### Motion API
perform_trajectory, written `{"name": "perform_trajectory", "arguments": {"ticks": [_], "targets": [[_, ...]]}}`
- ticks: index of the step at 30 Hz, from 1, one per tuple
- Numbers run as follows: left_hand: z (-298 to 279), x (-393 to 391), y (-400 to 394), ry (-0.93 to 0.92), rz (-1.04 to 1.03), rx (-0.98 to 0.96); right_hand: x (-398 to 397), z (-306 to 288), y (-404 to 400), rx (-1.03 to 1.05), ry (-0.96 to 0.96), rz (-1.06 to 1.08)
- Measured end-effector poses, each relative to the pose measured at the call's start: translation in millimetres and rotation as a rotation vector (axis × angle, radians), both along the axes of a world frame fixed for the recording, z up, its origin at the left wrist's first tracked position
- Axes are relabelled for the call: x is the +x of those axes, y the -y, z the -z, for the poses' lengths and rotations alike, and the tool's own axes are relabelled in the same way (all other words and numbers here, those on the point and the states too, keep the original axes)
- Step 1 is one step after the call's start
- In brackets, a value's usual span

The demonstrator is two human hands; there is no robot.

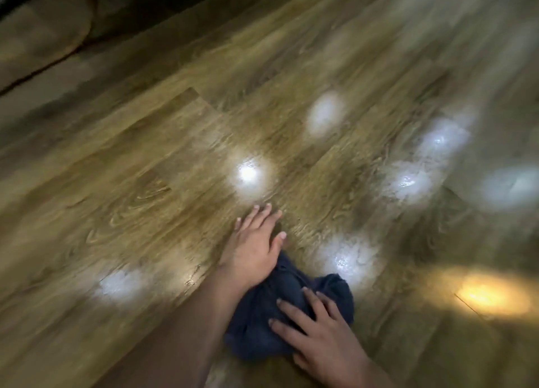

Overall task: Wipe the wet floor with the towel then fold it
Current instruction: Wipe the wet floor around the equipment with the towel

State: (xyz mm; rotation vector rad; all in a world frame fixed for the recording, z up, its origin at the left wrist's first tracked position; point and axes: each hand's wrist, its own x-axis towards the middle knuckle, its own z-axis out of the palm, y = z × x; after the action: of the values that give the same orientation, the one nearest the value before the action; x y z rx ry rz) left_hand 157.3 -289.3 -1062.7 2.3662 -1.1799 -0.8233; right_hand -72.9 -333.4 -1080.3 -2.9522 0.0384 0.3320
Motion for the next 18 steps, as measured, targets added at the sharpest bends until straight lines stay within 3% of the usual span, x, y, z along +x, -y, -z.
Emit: {"name": "perform_trajectory", "arguments": {"ticks": [2, 4, 10, 14, 16, 18], "targets": [[2, -12, 10, 0.013, 0.118, 0.020, -30, 3, 29, -0.072, 0.019, -0.103], [6, -25, 17, 0.036, 0.236, 0.062, -60, 2, 65, -0.135, 0.043, 0.008], [12, -32, 23, 0.136, 0.333, 0.222, -145, -6, 185, -0.216, 0.115, 1.057], [3, -42, 38, 0.212, 0.300, 0.278, -142, -9, 215, -0.165, 0.081, 1.645], [-2, -50, 46, 0.262, 0.259, 0.296, -126, -12, 201, -0.160, 0.085, 1.660], [-5, -61, 55, 0.300, 0.211, 0.299, -116, -14, 163, -0.156, 0.090, 1.511]]}}
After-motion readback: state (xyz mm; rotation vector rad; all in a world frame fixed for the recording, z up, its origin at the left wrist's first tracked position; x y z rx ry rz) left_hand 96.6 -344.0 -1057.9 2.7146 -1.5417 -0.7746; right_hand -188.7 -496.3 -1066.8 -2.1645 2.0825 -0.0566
